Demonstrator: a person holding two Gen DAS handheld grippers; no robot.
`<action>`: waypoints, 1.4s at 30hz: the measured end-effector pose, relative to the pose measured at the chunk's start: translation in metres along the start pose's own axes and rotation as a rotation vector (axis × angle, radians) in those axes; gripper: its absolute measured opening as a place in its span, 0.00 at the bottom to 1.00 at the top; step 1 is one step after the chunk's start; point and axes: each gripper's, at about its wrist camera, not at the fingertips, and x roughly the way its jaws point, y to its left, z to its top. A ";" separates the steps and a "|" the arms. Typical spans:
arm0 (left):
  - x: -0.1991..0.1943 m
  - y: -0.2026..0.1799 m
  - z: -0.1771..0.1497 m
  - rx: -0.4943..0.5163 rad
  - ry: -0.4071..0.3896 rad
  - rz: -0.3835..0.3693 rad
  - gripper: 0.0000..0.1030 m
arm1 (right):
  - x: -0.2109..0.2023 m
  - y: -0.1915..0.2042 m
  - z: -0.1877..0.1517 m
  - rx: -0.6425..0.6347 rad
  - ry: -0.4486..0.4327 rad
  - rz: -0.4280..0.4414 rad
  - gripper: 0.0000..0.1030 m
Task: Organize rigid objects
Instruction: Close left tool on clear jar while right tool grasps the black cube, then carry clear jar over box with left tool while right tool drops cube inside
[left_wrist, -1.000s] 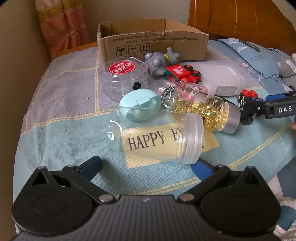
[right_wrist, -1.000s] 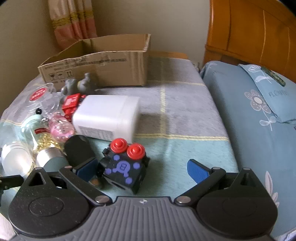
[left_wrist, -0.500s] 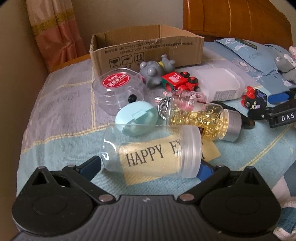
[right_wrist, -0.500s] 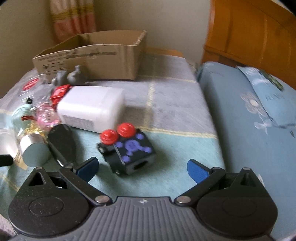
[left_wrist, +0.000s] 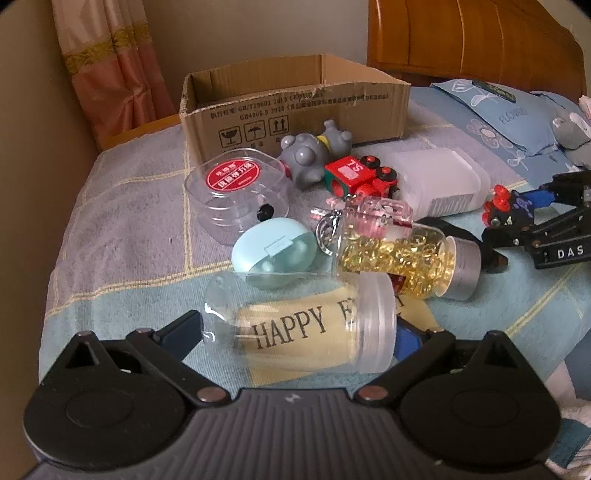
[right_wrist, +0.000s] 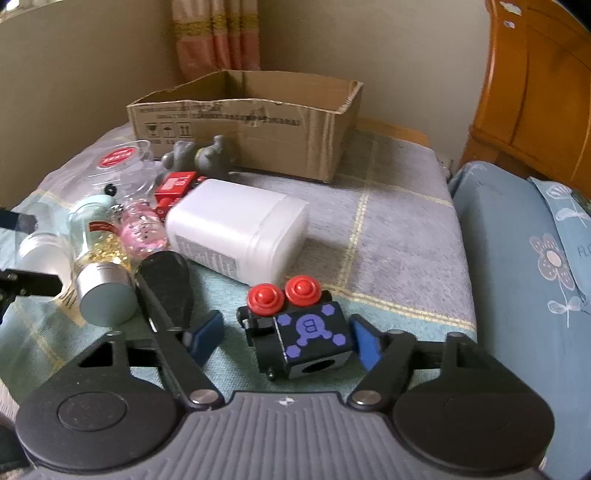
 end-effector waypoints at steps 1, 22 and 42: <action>0.000 0.000 0.000 -0.002 0.004 0.002 0.95 | -0.001 0.000 0.000 -0.003 0.001 0.004 0.65; -0.029 0.017 0.048 0.083 0.043 -0.037 0.90 | -0.041 -0.006 0.038 -0.073 -0.023 0.059 0.57; 0.033 0.055 0.215 0.019 -0.069 0.068 0.90 | 0.030 0.003 0.206 -0.078 -0.121 0.082 0.61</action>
